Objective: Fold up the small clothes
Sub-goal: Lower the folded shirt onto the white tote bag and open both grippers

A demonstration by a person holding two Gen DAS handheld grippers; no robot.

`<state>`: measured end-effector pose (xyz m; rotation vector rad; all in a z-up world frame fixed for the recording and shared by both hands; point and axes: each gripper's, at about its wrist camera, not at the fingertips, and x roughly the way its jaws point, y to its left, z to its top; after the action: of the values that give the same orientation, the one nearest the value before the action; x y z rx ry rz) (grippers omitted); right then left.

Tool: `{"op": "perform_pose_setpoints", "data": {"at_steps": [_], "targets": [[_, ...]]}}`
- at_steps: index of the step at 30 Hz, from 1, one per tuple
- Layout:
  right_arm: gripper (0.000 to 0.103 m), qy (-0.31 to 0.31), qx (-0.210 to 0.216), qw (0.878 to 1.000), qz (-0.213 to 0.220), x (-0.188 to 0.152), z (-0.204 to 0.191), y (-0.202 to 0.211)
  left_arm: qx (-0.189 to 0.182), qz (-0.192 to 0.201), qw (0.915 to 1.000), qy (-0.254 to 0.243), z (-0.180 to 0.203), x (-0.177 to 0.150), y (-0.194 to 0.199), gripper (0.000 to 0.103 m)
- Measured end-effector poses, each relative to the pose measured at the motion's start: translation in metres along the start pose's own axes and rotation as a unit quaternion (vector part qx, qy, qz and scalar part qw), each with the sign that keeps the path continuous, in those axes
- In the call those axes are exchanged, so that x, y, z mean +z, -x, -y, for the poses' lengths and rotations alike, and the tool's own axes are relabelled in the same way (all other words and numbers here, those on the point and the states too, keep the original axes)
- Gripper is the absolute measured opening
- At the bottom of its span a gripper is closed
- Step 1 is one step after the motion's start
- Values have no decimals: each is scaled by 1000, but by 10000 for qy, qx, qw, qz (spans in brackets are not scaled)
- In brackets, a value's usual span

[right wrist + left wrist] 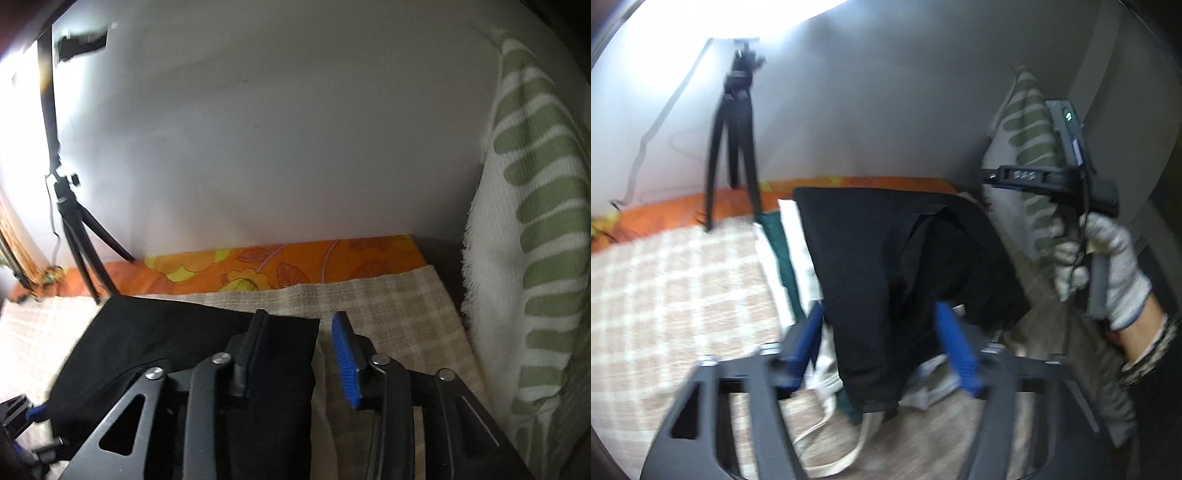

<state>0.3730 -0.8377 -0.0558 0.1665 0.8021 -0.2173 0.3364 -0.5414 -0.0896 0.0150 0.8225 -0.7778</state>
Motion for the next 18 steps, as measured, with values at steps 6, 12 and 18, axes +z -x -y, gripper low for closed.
{"op": "perform_pose_setpoints", "data": {"at_steps": [6, 12, 18], "targets": [[72, -266, 171, 9993, 192, -11, 2, 21, 326, -54, 9993, -198, 3, -2, 14, 81], [79, -270, 115, 9992, 267, -25, -5, 37, 290, 67, 9994, -152, 2, -10, 32, 81], [85, -213, 10, 9989, 414, -38, -19, 67, 192, 211, 9994, -208, 8, -12, 54, 81]]}}
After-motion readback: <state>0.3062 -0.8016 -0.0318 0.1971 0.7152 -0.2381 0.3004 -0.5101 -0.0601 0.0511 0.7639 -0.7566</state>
